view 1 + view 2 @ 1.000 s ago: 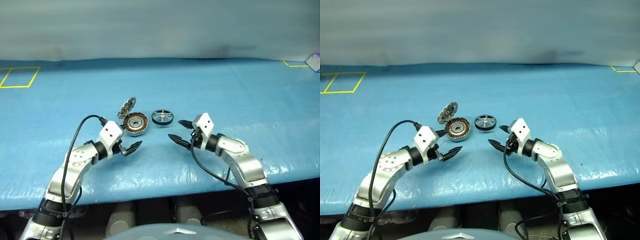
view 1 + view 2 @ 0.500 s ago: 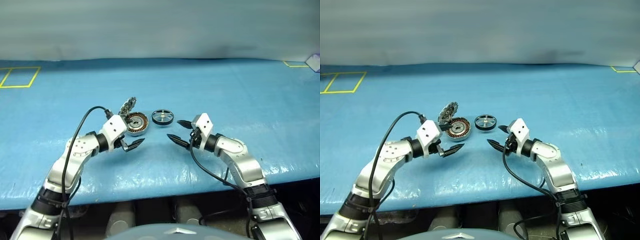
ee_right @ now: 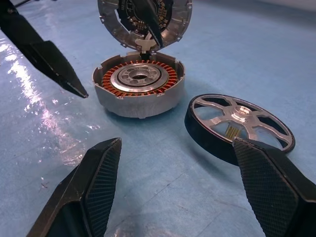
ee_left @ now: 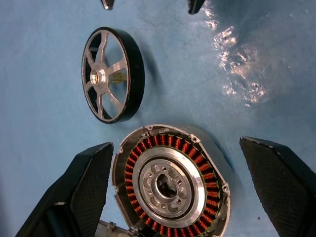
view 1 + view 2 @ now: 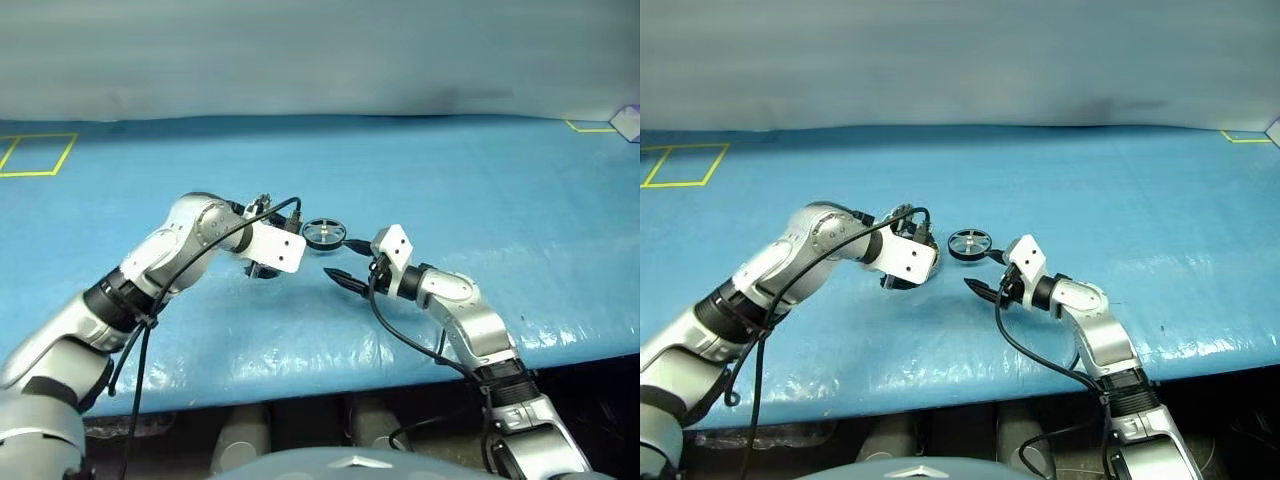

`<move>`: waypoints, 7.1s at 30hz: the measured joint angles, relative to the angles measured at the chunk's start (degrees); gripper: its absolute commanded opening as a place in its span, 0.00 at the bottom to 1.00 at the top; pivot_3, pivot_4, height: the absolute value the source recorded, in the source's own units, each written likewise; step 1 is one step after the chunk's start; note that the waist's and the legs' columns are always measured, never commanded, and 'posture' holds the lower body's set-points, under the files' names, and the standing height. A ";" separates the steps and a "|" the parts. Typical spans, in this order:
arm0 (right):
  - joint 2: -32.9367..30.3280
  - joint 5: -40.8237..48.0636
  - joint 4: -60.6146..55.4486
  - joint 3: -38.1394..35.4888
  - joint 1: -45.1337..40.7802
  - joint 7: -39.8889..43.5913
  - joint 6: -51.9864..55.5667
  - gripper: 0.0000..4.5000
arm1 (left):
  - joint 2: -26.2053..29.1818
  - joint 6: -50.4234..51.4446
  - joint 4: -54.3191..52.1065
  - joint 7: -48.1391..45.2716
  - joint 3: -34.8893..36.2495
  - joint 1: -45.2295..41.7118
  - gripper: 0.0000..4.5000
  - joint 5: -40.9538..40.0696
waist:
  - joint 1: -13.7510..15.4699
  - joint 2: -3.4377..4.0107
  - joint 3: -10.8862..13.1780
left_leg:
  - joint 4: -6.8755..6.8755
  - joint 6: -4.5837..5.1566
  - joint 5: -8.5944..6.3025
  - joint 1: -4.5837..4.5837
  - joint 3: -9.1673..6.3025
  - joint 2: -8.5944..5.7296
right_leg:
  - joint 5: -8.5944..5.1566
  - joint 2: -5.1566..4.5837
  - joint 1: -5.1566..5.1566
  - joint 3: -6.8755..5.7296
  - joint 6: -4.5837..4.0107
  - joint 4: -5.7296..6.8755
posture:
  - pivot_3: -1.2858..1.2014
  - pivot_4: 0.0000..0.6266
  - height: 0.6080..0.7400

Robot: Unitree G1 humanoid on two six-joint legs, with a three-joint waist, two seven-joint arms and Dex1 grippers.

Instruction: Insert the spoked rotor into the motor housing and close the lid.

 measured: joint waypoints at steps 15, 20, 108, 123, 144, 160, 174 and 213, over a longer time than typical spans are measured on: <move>2.16 -0.23 -1.98 -1.88 5.83 -3.97 -1.83 0.86 | -2.53 -16.77 20.27 -10.67 1.16 -8.82 0.99 2.43 | 0.07 -0.01 0.01 | 0.07 0.03 -0.01 -0.09 -0.02 0.00 | -0.01 0.00 -0.07 0.02 0.01 0.07 | 0.52 0.24 1.00; 3.36 -0.25 -2.54 -3.10 7.41 -6.31 -3.46 0.86 | -4.94 -17.54 23.97 -13.24 2.35 -9.32 0.99 0.13 | -0.06 -0.01 0.01 | 0.10 0.03 -0.01 -0.06 -0.02 0.01 | -0.01 0.02 -0.10 0.03 0.01 0.22 | 0.52 0.24 1.00; -1.28 0.85 -15.28 -6.44 16.07 -10.29 -1.20 0.86 | -9.09 -31.93 28.12 -16.03 2.71 -3.08 0.47 3.94 | 0.08 -0.01 0.00 | 0.46 0.04 0.00 -0.08 0.02 -0.01 | -0.14 0.06 -0.27 0.16 -0.04 0.91 | 0.52 0.24 1.00; -1.13 0.87 -15.29 -6.37 17.56 -11.18 -1.20 0.86 | -10.59 -39.70 27.01 -16.73 0.67 -3.43 0.47 4.70 | 0.11 -0.01 -0.01 | 0.54 0.04 0.00 -0.06 0.03 -0.01 | -0.13 0.05 -0.21 0.18 -0.03 0.90 | 0.52 0.24 1.00; 0.06 0.86 -14.50 -5.60 16.94 -11.24 -1.26 0.86 | -7.34 -36.36 22.75 -17.23 3.75 -1.52 0.98 -2.40 | -0.03 -0.01 -0.01 | 0.66 0.05 -0.01 -0.06 0.01 0.00 | -0.11 0.06 -0.16 0.17 0.00 0.92 | 0.52 0.24 1.00; 2.25 0.83 -8.70 -5.75 14.03 -12.17 -1.72 0.86 | -2.80 -5.51 -0.88 -18.66 18.09 9.59 0.98 -25.44 | -0.11 -0.01 0.00 | 0.65 0.05 -0.01 -0.03 0.00 0.02 | -0.11 0.06 -0.15 0.15 -0.01 0.92 | 0.52 0.24 1.00; 5.96 -4.22 0.50 -6.01 9.40 -20.36 -2.62 0.86 | -11.33 10.31 -13.34 7.63 31.25 34.90 0.98 -36.13 | -0.54 0.01 -0.01 | 0.63 0.04 -0.01 0.20 0.01 0.04 | -0.10 0.06 0.05 0.15 -0.01 0.91 | 0.52 0.24 1.00; 11.29 -8.14 11.89 -6.98 1.06 -26.55 -1.32 0.15 | -11.37 11.78 -16.86 20.62 32.12 47.03 0.99 -38.21 | -1.79 -0.01 -0.01 | 0.21 0.02 -0.02 0.62 0.17 0.08 | -0.18 0.00 0.21 0.19 -0.12 0.77 | 0.52 0.24 1.00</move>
